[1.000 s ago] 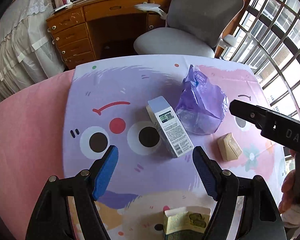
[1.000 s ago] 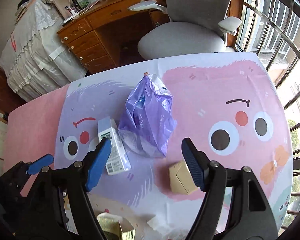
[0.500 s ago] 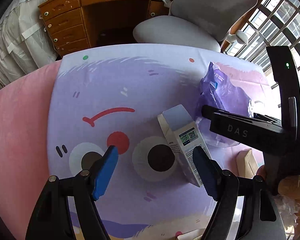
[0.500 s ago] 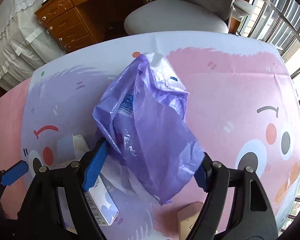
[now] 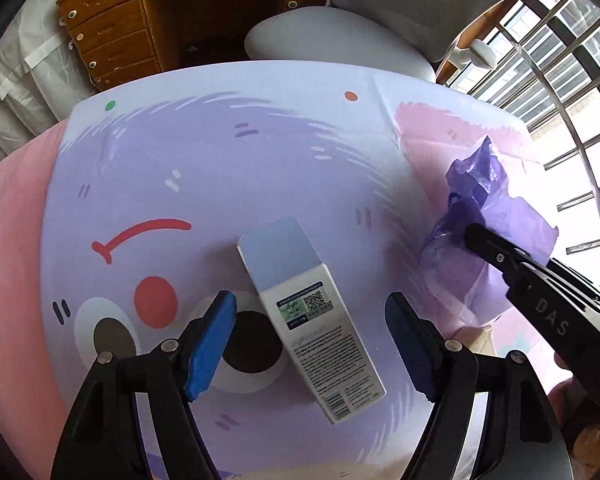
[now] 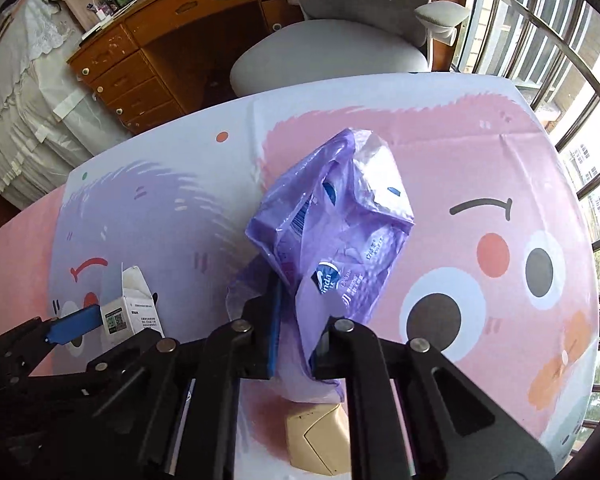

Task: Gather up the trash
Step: 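Grasp the purple plastic bag with the right tool while the left grasps the white box, then lift the purple bag and white box and carry them over the bin, then open both tools over the bin to drop the bag and box, then move both open tools back over the table toward the green box and pink carton, then grasp the pink drink carton with the right tool while the left grasps the green box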

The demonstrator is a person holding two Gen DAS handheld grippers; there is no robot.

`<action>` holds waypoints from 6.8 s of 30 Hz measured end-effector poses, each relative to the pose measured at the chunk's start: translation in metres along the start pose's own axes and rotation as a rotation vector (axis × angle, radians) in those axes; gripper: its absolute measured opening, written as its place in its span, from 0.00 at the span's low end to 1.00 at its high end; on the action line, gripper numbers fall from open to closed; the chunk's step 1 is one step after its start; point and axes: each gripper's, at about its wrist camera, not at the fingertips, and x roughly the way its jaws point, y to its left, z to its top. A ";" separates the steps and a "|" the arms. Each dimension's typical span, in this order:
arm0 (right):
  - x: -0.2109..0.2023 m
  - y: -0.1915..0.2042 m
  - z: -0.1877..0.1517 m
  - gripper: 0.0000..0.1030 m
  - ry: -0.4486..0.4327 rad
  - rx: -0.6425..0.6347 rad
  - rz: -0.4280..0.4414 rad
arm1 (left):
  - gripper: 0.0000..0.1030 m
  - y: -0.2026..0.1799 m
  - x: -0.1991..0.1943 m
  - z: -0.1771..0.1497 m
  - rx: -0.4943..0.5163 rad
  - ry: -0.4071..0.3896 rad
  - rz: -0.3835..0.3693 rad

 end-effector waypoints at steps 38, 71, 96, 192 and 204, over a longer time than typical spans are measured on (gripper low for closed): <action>-0.379 -0.119 -0.428 0.05 -0.089 -0.321 0.494 | 0.33 -0.148 -0.275 -0.453 -0.019 -0.330 0.079; 0.018 -0.205 -0.668 0.05 0.309 -0.199 0.226 | 0.34 -0.107 0.131 -0.642 0.046 0.119 -0.024; 0.055 -0.213 -0.664 0.58 0.299 -0.125 0.178 | 0.88 -0.055 0.175 -0.644 -0.029 0.092 -0.036; -0.171 -0.163 -0.297 0.38 0.041 -0.260 -0.014 | 0.30 -0.101 -0.032 -0.248 0.197 0.013 0.282; -0.227 -0.159 -0.321 0.37 -0.032 -0.263 0.066 | 0.23 -0.064 -0.115 -0.297 0.025 -0.081 0.146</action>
